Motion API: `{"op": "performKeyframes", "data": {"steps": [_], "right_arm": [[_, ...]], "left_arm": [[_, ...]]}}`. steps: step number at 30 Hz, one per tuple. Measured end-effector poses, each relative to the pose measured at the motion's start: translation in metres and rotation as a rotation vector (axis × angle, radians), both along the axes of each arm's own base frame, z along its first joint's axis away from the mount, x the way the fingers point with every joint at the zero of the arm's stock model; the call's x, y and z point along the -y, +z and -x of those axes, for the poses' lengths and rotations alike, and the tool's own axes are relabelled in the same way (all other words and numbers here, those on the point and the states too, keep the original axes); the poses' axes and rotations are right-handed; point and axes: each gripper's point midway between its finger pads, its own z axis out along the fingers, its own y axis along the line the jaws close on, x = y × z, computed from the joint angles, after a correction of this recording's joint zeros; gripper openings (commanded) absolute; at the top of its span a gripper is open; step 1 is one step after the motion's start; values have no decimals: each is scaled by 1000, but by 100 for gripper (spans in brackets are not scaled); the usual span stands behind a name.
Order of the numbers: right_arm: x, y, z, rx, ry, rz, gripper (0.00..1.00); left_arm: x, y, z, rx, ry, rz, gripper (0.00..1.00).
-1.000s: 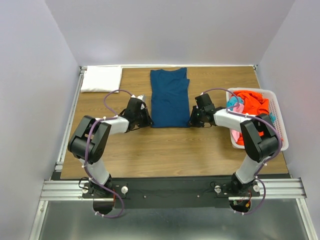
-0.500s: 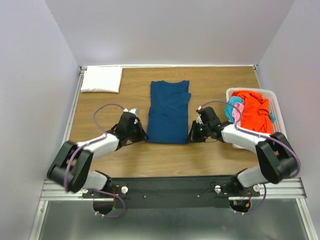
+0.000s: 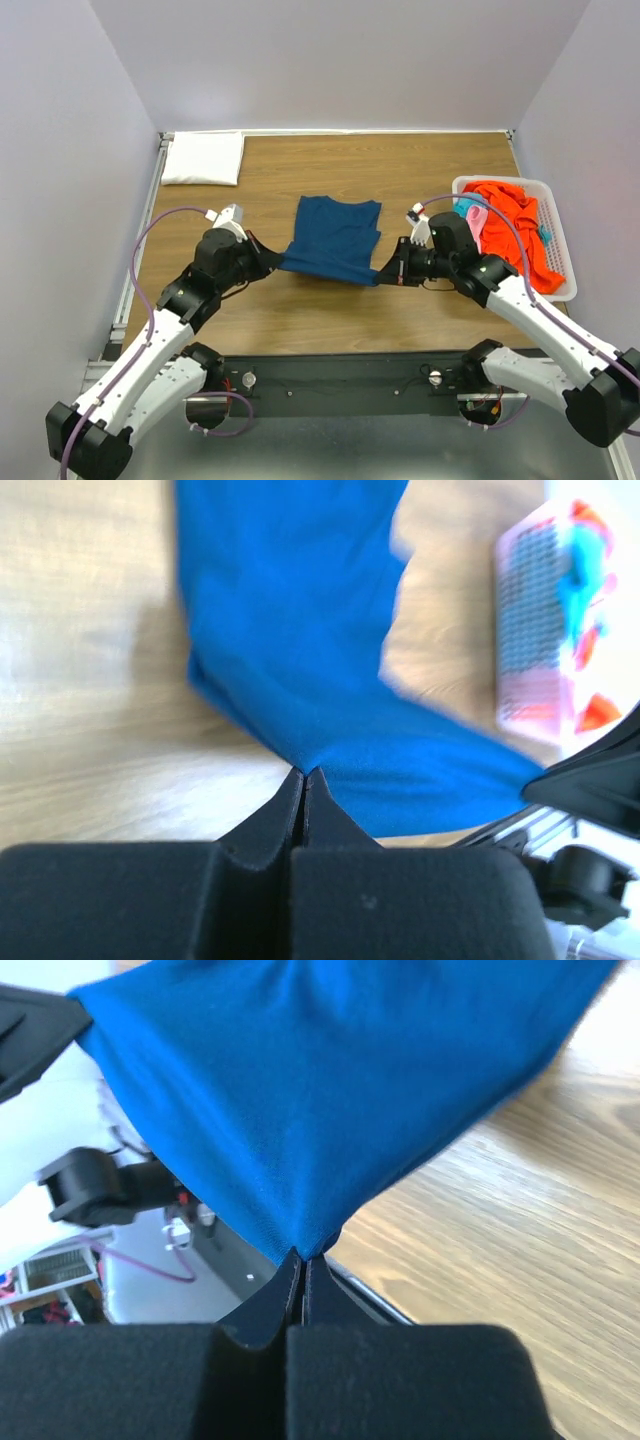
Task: Fold and stack the t-shirts
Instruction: Fold the tshirt
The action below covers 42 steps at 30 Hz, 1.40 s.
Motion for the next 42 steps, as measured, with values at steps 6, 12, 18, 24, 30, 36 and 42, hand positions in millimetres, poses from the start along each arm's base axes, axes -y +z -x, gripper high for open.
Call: {"op": "performKeyframes", "data": {"steps": [6,12,18,24,30,36,42], "right_arm": [[-3,39,0,69,11,-52,1],[-3,59,-5,107,3,-65,1],[-2,57,-21,101,-43,-14,1],[5,43,-50,73,-106,50,1],[14,36,-81,68,-153,101,1],[21,31,-112,71,-177,127,1],[19,16,-131,38,-168,116,1]], "left_arm": [[-4,43,-7,66,38,22,0],[-5,51,-15,70,62,5,0],[-3,48,-34,48,82,-53,0],[-1,47,-50,46,93,-95,0],[8,40,-80,40,90,-145,0],[13,38,-108,42,91,-178,0],[12,29,-134,28,105,-208,0]]}}
